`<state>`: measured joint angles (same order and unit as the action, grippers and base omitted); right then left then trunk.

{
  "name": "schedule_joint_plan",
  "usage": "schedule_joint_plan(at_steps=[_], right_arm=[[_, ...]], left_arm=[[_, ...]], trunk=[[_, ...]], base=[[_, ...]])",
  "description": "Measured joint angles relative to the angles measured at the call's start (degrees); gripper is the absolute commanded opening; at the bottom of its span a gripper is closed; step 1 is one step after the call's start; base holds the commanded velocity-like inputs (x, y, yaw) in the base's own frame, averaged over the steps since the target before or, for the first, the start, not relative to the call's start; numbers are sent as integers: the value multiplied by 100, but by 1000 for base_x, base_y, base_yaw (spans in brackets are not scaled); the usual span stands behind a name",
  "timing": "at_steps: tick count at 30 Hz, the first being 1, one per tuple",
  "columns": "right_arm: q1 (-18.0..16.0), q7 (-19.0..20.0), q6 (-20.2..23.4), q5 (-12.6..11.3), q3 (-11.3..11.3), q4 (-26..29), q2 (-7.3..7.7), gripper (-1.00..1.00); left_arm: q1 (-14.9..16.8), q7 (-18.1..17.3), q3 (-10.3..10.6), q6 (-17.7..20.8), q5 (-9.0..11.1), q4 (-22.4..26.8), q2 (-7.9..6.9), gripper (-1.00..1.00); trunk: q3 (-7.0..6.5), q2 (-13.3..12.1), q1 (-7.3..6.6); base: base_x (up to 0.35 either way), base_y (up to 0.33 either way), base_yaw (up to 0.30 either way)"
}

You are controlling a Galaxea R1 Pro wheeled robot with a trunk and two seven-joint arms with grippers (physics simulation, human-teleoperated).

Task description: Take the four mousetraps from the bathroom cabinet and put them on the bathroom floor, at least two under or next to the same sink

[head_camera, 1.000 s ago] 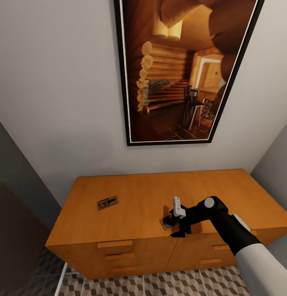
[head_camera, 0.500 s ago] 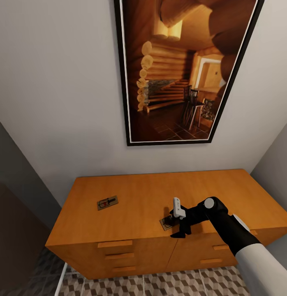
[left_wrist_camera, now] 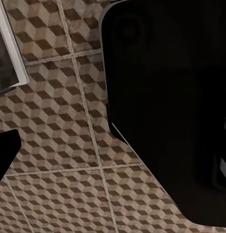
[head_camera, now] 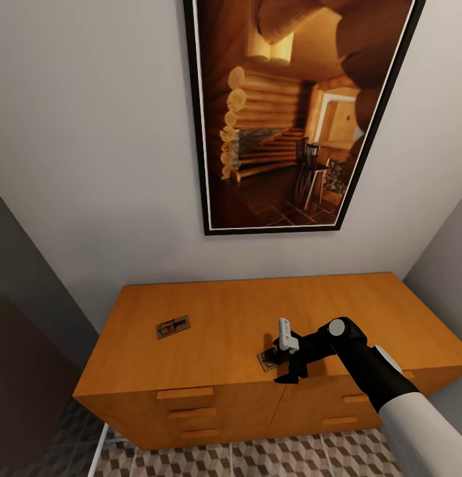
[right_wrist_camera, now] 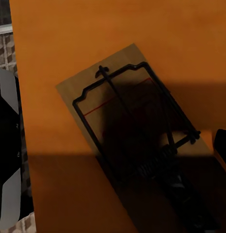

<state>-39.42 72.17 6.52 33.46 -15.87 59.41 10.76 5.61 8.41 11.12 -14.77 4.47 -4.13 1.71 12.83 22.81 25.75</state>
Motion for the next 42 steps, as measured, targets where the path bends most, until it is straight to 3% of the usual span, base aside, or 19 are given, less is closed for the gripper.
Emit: schedule_joint_plan(at_steps=[8,9,42], right_arm=[[0,0,0,0,0,0,0,100],[0,0,0,0,0,0,0,-100],[-1,18,-23,16,21,7,-16,-100]], left_arm=[[0,0,0,0,0,0,0,100],[0,0,0,0,0,1,0,100],[0,0,0,0,0,0,0,100]], trunk=[[0,0,0],[0,0,0],[0,0,0]], base=[[0,0,0],[0,0,0],[0,0,0]])
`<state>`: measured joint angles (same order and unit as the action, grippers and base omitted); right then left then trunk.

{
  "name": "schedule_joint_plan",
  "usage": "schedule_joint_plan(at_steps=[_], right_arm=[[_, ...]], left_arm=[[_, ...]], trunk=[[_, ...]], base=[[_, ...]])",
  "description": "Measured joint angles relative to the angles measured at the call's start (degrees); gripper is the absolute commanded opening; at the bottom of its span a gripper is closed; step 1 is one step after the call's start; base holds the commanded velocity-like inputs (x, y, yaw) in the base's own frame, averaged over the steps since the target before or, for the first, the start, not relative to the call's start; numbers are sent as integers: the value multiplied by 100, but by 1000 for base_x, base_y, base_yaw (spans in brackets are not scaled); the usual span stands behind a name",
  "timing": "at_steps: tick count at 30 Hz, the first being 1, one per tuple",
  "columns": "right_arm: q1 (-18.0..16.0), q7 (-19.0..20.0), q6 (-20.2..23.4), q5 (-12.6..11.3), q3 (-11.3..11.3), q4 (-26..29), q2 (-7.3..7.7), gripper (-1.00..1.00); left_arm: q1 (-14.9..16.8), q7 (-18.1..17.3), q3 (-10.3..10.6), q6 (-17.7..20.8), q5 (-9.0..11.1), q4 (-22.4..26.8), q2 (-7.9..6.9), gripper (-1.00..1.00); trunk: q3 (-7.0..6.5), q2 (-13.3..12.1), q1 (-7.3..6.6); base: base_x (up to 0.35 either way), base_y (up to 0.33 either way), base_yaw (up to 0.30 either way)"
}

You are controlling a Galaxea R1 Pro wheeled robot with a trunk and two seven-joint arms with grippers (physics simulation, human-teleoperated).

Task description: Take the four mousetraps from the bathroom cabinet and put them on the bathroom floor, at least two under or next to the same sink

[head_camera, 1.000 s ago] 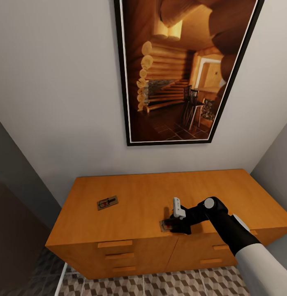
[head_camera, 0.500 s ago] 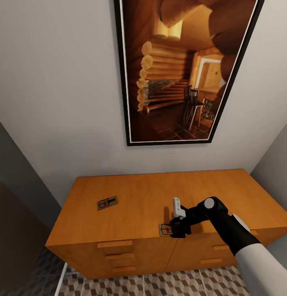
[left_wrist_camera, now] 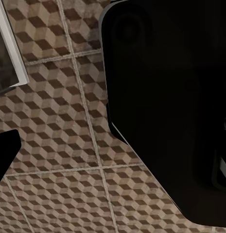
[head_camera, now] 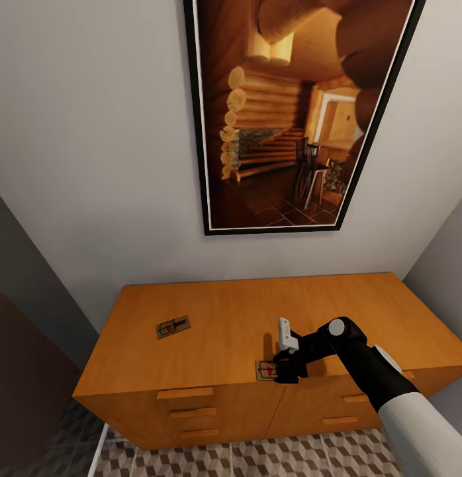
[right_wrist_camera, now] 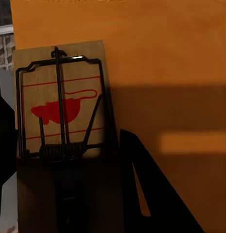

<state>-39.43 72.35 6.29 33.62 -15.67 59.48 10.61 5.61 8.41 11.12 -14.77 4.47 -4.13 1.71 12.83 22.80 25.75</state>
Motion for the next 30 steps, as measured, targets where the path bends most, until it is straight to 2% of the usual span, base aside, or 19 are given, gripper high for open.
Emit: schedule_joint_plan(at_steps=[7,12,21,30], right_arm=[[1,25,31,-2,19,93,-9,-100],[1,44,196,-16,23,509,-10,-100],[2,525,967,-52,36,1572,-15,-100],[-3,739,1714,-94,54,2524,-11,-100]], left_arm=[[0,0,0,0,0,0,0,100],[0,0,0,-1,0,0,0,100],[0,0,0,-2,-1,0,0,100],[0,0,2,-8,-7,4,14,100]], trunk=[[0,0,0],[0,0,0],[0,1,0],[0,0,0]], base=[[0,0,0],[0,0,0],[0,0,0],[0,0,0]])
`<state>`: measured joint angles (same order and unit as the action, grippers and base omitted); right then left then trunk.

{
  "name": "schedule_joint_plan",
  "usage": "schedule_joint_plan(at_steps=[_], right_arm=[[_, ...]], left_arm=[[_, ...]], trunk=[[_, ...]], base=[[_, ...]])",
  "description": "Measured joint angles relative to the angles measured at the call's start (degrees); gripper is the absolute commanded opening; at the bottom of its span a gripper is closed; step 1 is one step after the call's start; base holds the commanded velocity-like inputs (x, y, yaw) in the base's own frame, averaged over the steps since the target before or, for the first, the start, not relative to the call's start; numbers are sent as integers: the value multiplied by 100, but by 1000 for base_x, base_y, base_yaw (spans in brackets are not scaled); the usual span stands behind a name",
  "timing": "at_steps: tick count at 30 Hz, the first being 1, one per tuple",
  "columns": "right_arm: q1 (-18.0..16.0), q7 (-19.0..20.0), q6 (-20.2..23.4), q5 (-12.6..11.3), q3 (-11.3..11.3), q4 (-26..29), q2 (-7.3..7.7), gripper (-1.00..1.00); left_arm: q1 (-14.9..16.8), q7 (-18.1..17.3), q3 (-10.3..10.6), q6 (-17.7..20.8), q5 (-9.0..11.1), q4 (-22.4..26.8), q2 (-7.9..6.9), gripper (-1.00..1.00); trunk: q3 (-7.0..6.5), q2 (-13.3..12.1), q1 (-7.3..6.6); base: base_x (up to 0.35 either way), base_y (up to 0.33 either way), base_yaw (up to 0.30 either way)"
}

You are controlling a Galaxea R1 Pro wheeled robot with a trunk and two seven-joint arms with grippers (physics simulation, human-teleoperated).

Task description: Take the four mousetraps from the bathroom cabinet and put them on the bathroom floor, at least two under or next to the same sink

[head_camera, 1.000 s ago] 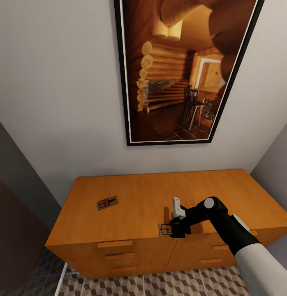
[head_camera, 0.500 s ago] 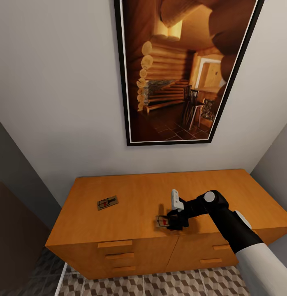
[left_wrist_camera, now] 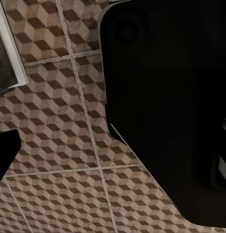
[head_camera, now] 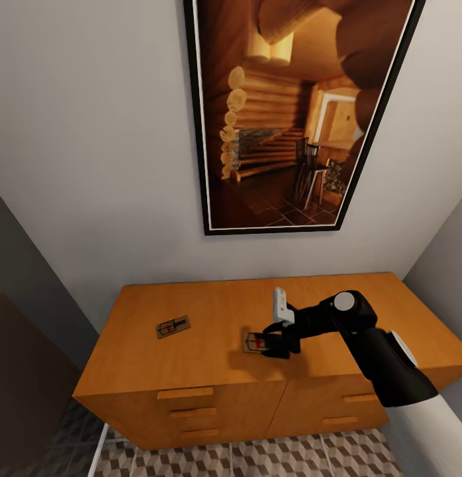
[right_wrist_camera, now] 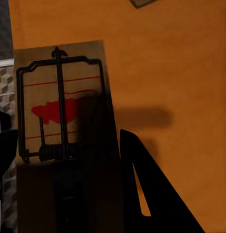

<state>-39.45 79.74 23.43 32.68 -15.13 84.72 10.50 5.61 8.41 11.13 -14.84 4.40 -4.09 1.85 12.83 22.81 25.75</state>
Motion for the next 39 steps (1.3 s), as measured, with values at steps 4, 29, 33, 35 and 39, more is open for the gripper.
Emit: schedule_joint_plan(at_steps=[4,29,33,35,39], right_arm=[[2,140,212,-22,50,193,1,-100],[5,194,314,-33,142,276,6,-100],[3,182,314,-36,140,270,3,-100],[4,176,314,-38,140,264,5,-100],[5,171,314,-41,137,259,6,-100]], left_arm=[[0,0,-1,-1,-1,2,7,100],[0,0,-1,-2,0,-3,4,100],[0,0,-1,-2,0,-1,4,100],[0,0,-1,-2,-1,1,4,100],[0,0,-1,-2,-1,2,4,100]], trunk=[[0,0,0],[0,-1,4],[0,-1,4],[0,-1,4],[0,-1,4]], base=[[0,0,0],[-245,0,0],[-333,0,0],[-333,0,0],[-333,0,0]])
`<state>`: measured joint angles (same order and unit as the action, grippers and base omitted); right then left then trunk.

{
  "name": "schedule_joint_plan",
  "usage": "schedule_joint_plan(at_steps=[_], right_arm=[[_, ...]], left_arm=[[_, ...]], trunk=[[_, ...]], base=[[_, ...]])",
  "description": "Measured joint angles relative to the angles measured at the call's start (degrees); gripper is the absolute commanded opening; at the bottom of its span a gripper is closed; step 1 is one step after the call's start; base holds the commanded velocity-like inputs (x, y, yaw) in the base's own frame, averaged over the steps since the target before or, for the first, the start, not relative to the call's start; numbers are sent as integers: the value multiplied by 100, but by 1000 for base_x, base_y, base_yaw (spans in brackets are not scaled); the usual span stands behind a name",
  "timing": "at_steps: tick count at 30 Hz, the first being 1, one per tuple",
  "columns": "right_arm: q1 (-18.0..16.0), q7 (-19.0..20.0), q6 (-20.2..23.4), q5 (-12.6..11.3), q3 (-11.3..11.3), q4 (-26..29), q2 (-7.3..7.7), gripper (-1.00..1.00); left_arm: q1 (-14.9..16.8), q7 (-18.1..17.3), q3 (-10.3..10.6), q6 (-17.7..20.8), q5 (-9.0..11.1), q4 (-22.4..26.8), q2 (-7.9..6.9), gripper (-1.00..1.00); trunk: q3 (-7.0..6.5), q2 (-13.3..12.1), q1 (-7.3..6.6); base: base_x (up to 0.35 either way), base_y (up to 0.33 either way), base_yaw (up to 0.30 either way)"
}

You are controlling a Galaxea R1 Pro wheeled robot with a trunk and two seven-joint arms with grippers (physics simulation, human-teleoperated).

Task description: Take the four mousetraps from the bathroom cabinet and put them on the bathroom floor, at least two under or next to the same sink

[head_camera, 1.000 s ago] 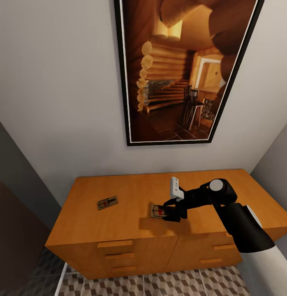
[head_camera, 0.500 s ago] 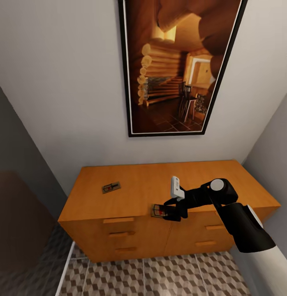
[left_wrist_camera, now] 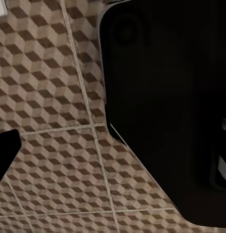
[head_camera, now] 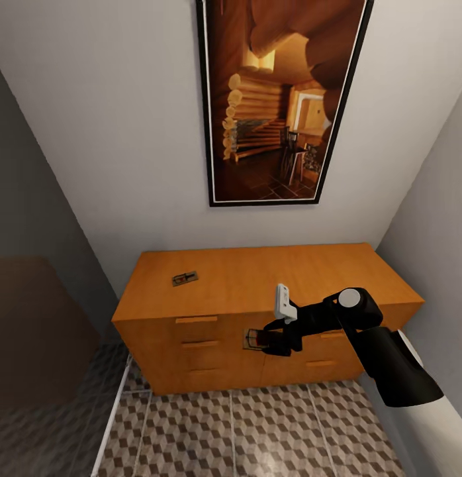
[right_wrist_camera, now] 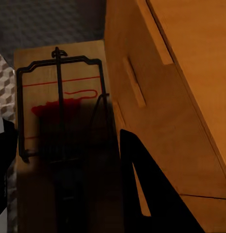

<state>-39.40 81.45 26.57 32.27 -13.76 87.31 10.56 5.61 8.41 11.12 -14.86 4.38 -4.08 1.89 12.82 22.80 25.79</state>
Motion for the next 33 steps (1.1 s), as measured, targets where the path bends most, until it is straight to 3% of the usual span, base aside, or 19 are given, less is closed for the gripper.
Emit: schedule_joint_plan(at_steps=[8,15,20,22,27,33], right_arm=[[0,-11,-15,-6,-10,-48,6,-100],[0,-46,-203,-3,-21,-703,-7,-100],[0,-315,-811,-3,-28,-1698,-137,-100],[0,-596,-1308,2,-29,-2417,-293,-100],[-1,-1042,-2096,10,-26,-3626,-472,-100],[-1,-1837,-3458,-17,-25,-5595,-679,-100]], left_arm=[[0,-1,0,0,0,2,0,100],[0,0,-1,0,0,3,0,100],[0,0,0,0,0,3,0,100],[0,0,0,0,0,5,2,100],[0,0,0,0,0,9,5,100],[0,0,-1,-1,1,12,8,100]], trunk=[[0,1,-2],[0,0,-3],[1,0,-3],[1,-1,-3],[1,0,-3],[1,0,-3]], base=[[-245,0,0],[-32,0,0],[-4,0,0],[-1,0,0],[0,0,0],[0,0,0]])
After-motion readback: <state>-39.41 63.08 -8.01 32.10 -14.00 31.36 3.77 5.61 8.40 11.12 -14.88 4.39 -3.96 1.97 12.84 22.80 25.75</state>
